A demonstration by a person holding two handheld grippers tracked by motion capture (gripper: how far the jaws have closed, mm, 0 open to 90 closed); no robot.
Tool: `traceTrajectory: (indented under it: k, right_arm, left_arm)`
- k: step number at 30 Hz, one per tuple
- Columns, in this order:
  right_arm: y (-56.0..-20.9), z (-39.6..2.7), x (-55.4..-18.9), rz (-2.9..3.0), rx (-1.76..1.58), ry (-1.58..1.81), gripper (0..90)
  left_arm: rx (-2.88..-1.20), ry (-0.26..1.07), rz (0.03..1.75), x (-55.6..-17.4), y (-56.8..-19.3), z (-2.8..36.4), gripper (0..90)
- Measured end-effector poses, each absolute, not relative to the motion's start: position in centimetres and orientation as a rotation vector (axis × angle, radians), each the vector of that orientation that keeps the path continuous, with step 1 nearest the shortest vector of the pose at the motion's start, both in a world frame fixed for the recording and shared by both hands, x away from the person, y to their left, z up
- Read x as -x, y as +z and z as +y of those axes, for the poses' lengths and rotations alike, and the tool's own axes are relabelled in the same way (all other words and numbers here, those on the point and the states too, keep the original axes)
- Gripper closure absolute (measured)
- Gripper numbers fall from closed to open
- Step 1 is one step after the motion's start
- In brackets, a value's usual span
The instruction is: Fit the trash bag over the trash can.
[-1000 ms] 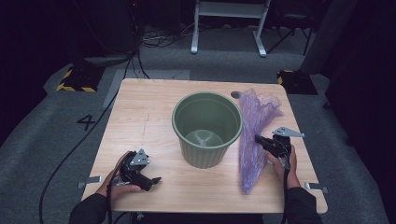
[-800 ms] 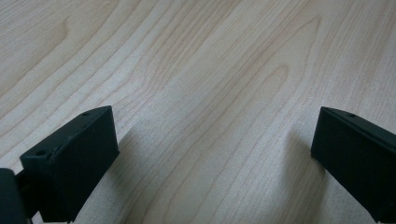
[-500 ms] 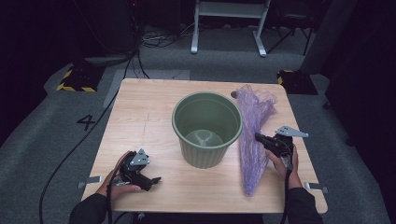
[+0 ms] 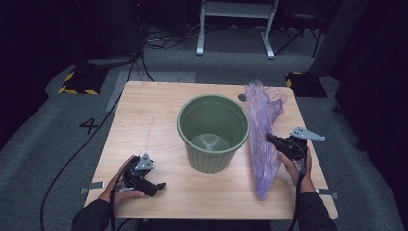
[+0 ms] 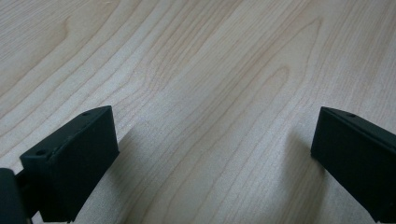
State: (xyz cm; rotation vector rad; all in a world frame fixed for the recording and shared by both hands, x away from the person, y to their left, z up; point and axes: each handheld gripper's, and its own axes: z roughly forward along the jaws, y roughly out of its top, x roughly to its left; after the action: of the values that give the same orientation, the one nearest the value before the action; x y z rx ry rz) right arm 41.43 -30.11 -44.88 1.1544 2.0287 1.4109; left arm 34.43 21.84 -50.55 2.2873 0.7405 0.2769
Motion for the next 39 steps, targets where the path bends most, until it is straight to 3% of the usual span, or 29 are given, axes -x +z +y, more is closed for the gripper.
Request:
traceTrajectory:
  k: [11,19,23,39]
  right_arm:
    - [-41.4,-30.2,-40.7,1.968,-1.082,1.525,90.0]
    - [-39.2,-29.4,-39.7,1.978,-1.009,1.528,90.0]
    - [-38.1,-28.9,-39.2,1.976,-0.97,1.552,90.0]
    - [-34.4,-27.0,-37.9,1.976,-0.833,1.606,90.0]
  left_arm:
    - [-2.291,0.285,0.752,-34.4,-50.4,21.8,1.0]
    - [-2.27,0.29,0.753,-34.4,-50.2,22.0,14.8]
    - [-2.27,0.308,0.752,-34.3,-50.0,21.9,16.5]
    - [-2.032,0.382,0.722,-32.6,-43.6,22.8,15.7]
